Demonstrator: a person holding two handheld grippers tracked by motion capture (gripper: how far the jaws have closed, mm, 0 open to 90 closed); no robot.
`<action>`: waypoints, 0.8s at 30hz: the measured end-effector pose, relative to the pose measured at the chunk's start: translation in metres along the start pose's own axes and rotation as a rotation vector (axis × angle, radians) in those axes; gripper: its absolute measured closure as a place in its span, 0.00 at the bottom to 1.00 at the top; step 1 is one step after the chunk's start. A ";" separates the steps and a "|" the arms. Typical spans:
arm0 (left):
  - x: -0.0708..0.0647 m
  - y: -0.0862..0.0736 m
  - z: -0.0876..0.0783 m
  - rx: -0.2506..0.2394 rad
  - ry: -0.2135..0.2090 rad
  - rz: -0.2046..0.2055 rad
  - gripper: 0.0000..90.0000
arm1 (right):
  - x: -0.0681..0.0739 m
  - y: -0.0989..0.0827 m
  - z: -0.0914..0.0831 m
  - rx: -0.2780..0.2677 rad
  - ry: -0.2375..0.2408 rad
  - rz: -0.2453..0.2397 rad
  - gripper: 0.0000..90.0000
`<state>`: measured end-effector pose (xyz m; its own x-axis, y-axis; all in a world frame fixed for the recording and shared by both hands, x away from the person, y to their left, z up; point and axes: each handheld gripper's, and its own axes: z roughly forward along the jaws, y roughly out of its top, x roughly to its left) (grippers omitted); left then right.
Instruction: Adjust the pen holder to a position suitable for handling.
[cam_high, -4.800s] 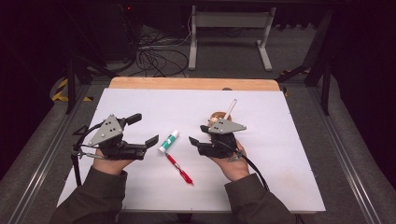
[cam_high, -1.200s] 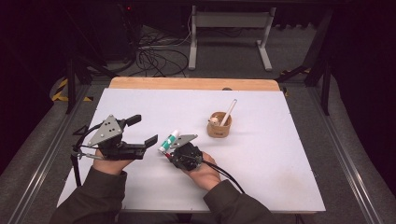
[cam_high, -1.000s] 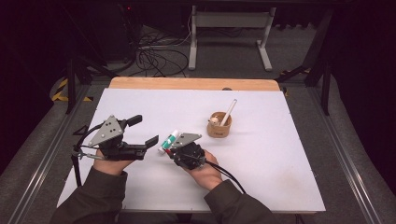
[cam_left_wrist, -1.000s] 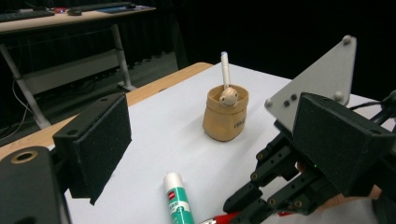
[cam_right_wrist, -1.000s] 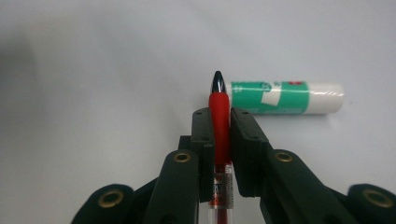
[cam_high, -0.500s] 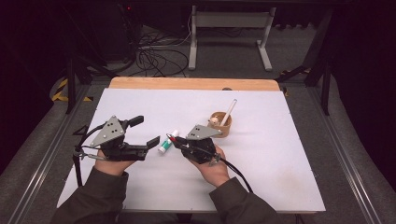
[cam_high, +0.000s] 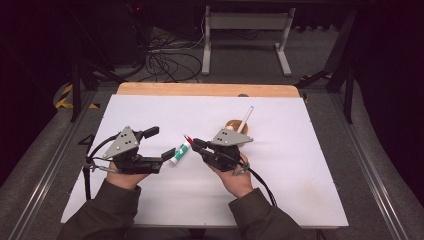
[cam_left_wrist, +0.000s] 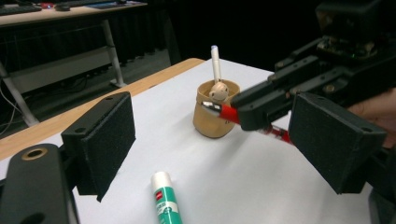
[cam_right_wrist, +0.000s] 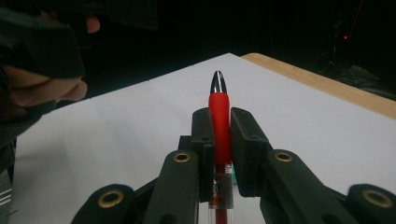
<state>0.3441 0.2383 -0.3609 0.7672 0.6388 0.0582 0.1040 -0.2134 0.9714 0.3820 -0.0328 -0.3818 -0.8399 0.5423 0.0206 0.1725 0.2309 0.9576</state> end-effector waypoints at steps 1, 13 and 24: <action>-0.001 0.000 0.001 -0.002 -0.002 0.002 0.18 | 0.000 0.001 -0.002 -0.011 0.000 0.003 0.90; -0.011 -0.009 0.017 0.012 -0.044 -0.007 0.19 | 0.003 0.008 -0.014 -0.129 0.015 -0.013 0.90; -0.019 -0.014 0.028 -0.006 -0.095 -0.028 0.27 | 0.009 0.012 -0.020 -0.209 0.024 -0.048 0.90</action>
<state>0.3460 0.2082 -0.3822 0.8207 0.5713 0.0093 0.1228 -0.1922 0.9736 0.3663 -0.0418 -0.3642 -0.8572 0.5146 -0.0215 0.0241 0.0820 0.9963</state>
